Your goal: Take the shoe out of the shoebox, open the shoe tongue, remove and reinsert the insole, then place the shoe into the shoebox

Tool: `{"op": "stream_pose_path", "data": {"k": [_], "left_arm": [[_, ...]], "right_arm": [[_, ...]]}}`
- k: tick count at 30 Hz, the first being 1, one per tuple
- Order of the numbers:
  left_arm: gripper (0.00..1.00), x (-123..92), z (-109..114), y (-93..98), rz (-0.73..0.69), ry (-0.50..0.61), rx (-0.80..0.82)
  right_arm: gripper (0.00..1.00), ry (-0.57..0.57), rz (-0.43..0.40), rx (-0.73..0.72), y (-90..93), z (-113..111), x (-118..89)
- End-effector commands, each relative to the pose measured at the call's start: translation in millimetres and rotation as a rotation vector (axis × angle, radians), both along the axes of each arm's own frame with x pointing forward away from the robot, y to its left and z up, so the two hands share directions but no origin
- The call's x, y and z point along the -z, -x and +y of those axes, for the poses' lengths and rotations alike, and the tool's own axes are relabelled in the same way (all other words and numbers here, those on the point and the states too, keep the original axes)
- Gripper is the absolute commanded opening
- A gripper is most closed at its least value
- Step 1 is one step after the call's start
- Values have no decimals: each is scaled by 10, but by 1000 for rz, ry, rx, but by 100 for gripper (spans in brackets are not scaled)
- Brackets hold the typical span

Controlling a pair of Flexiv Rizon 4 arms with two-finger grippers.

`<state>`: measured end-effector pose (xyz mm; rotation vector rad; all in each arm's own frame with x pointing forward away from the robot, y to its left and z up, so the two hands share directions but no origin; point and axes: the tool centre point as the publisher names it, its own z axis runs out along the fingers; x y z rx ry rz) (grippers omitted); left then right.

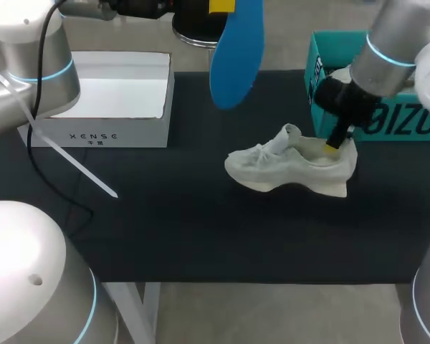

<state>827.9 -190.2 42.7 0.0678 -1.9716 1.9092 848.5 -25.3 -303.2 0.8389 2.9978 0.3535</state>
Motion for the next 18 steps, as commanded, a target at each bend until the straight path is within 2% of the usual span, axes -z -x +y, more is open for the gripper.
{"op": "stream_pose_path", "data": {"k": [1,15,18], "left_arm": [[0,-2,-9,-6,0,-1,1],[0,-2,-9,-6,0,-1,1],[0,-2,-9,-6,0,-1,1]], "right_arm": [[0,-215,-100,766,563,-158,28],[0,-215,-100,766,563,-158,28],[0,-217,-142,852,502,-75,-40]]}}
